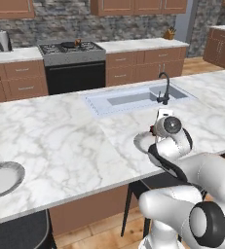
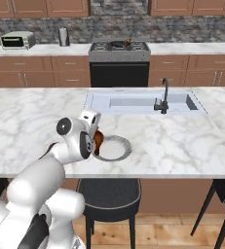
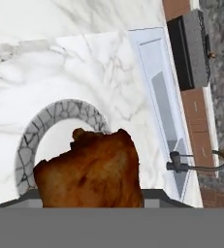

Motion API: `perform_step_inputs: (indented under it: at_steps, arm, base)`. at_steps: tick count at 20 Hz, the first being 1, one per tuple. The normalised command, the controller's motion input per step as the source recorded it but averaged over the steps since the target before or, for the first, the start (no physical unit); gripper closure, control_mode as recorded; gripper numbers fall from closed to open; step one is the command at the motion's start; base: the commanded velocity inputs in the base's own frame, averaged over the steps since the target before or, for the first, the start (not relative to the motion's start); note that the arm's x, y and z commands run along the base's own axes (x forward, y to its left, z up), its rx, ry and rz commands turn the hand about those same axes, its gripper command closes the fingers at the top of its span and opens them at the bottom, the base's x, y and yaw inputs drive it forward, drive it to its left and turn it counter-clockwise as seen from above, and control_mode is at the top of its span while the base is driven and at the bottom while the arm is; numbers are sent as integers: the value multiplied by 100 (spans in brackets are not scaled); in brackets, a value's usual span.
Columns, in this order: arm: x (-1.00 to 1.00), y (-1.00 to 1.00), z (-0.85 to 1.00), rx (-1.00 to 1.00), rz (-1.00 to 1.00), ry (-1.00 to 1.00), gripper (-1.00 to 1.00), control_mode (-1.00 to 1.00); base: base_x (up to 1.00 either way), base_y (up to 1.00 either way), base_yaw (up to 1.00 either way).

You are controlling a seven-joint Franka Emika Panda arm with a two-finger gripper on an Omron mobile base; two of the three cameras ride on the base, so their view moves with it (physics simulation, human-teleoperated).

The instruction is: Take the chicken drumsticks from the pan and place one on each plate on the dining counter.

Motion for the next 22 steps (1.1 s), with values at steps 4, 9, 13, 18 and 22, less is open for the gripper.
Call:
perform_step_inputs:
  at_steps: [4,9,13,18,22]
  arm:
    - [62,-27,0,6,10,28,100,-100]
    - [59,-16,0,1,7,17,100,-100]
    - [54,-9,-32,0,8,21,100,-100]
    - [36,-2,-80,0,4,22,100,-100]
    - [5,-5,-87,0,2,16,100,-100]
  base:
    - [0,0,0]
    - [0,0,0]
    - [0,0,0]
    - [0,0,0]
    - [0,0,0]
